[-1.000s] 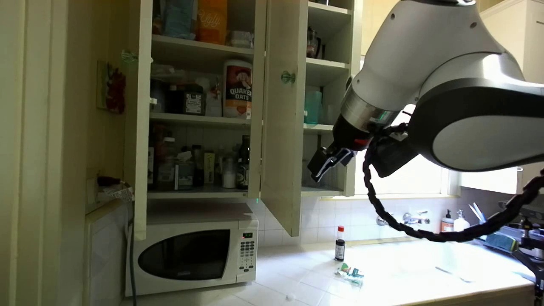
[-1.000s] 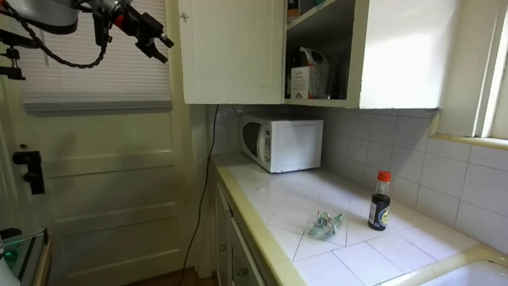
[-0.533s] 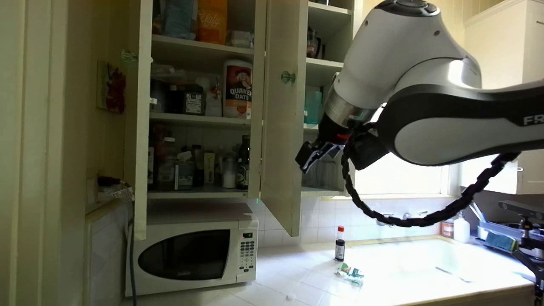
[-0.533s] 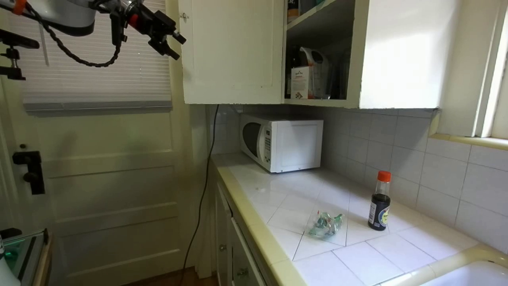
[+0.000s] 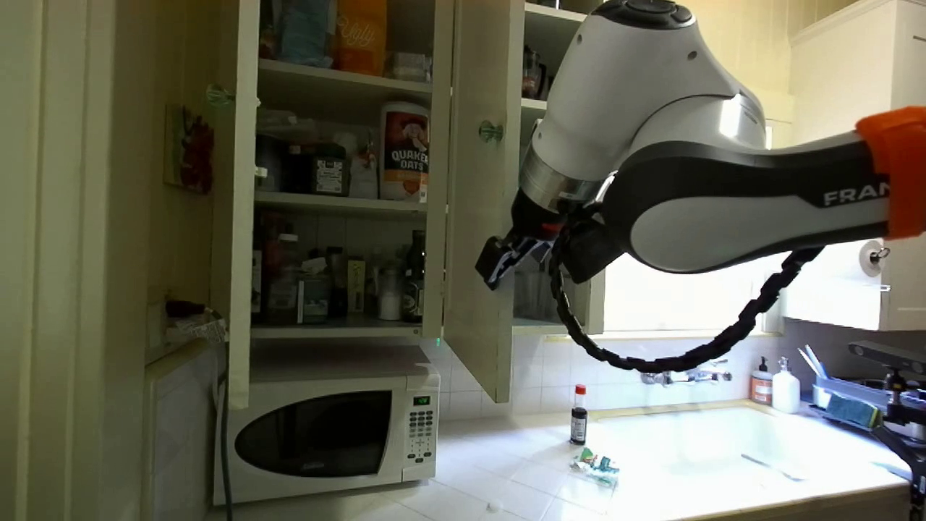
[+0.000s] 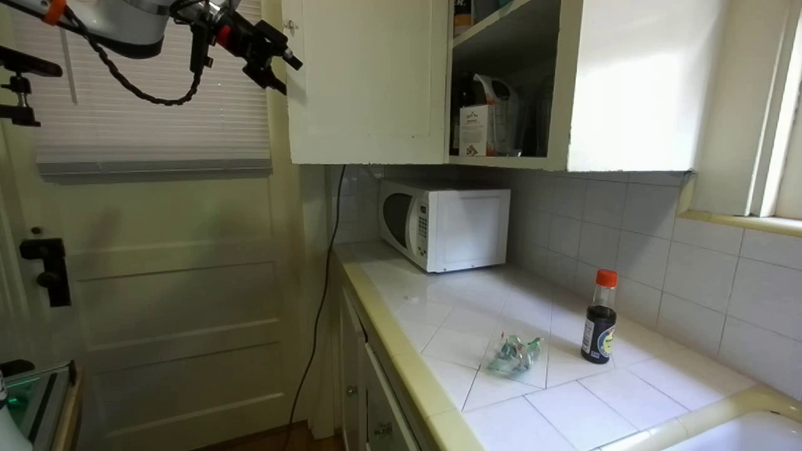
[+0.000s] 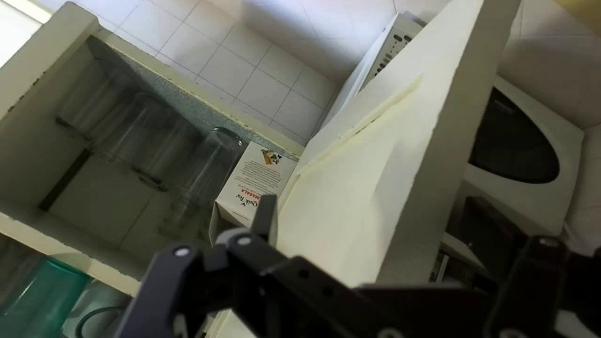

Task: Close the top right cabinet door

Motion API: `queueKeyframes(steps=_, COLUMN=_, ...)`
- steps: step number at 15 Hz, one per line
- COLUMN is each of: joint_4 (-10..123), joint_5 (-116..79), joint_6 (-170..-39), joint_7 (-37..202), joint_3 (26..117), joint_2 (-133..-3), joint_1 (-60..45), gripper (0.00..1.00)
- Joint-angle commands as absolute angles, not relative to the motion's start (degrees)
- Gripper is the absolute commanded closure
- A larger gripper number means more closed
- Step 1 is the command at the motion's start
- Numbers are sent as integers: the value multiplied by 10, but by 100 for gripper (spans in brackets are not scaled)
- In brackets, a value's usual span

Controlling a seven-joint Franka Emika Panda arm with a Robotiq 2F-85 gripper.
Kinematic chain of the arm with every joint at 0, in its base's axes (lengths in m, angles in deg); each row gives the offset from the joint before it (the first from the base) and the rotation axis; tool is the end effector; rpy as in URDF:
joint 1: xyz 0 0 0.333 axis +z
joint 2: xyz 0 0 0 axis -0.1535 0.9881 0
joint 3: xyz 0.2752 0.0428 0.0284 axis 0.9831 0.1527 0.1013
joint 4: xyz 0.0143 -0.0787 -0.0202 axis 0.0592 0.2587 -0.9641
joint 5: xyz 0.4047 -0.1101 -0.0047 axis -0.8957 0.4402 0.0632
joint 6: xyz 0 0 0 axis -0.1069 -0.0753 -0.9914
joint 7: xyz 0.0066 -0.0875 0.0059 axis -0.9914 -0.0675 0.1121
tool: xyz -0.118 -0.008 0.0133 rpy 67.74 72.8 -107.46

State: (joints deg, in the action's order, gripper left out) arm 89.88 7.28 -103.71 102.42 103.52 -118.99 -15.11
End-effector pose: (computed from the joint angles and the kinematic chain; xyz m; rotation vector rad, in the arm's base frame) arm 0.4424 0.2073 0.6238 2.4424 0.2442 1.1436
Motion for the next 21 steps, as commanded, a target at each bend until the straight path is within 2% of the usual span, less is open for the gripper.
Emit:
queueKeyframes(steps=1, joint_4=884, joint_5=114, joint_6=-1026, joint_7=1071, joint_3=1048, joint_2=-1189, joint_1=-169, gripper=0)
queueKeyframes(steps=8, joint_4=924, joint_5=160, joint_6=-956, joint_7=1232, joint_3=1048, joint_2=-1291, joint_1=-183, gripper=0)
queueKeyframes(steps=13, joint_4=961, joint_5=153, joint_6=-865, joint_7=1276, joint_3=994, joint_2=-1360, joint_1=-183, gripper=0)
queueKeyframes(steps=16, joint_4=951, joint_5=164, joint_6=-814, joint_7=1296, joint_3=976, joint_2=-1368, joint_1=-211, gripper=0)
queueKeyframes(steps=21, joint_4=955, joint_5=168, joint_6=-816, joint_7=1280, joint_3=993, joint_2=-1358, joint_1=-176, gripper=0)
